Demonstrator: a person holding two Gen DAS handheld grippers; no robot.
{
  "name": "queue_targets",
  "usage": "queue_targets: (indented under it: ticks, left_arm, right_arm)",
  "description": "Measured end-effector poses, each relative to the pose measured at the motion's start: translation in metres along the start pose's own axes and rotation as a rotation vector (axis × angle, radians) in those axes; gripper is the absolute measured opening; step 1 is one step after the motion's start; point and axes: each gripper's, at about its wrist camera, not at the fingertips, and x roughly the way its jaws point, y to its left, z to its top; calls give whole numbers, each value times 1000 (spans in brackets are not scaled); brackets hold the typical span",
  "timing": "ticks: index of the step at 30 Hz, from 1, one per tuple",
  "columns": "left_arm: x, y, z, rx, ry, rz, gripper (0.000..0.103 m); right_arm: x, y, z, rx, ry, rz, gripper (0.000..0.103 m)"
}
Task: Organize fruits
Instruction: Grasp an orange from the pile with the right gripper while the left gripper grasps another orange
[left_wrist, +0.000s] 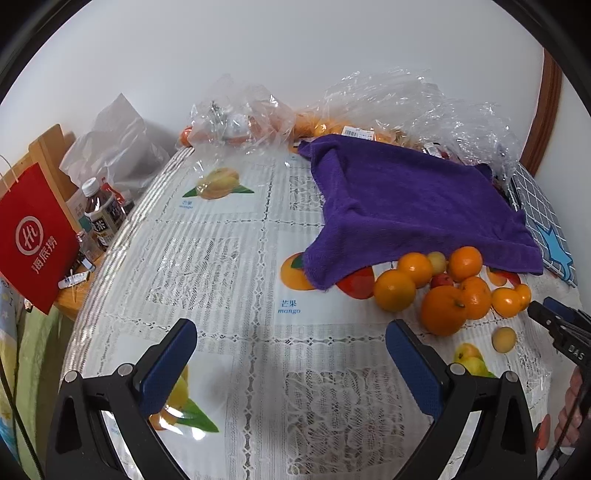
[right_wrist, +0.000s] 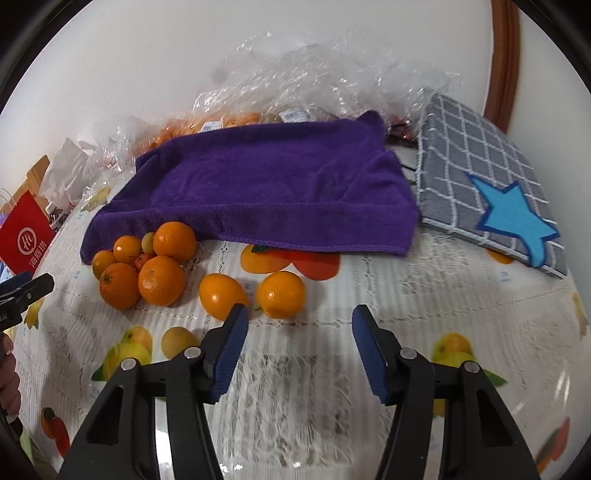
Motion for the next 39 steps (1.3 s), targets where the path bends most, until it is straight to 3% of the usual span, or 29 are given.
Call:
queue_targets:
  ticks: [8, 12, 16, 27, 39]
  left_arm:
    - [20, -2, -7, 0, 42, -13, 102]
    - [27, -3, -9, 9, 63, -20, 93]
    - [27, -6, -8, 24, 52, -80, 92]
    - [44, -34, 3, 77, 61, -134, 91]
    - [55, -53, 15, 115, 14, -167, 72]
  right_arm:
    - [24, 1, 5, -18, 38, 12, 53]
    - [33, 0, 10, -14, 35, 14, 52]
    - [35, 2, 12, -32, 32, 31, 34]
    - [22, -12, 0, -34, 37, 27, 34]
    - [19, -14, -10, -42, -11, 13, 34]
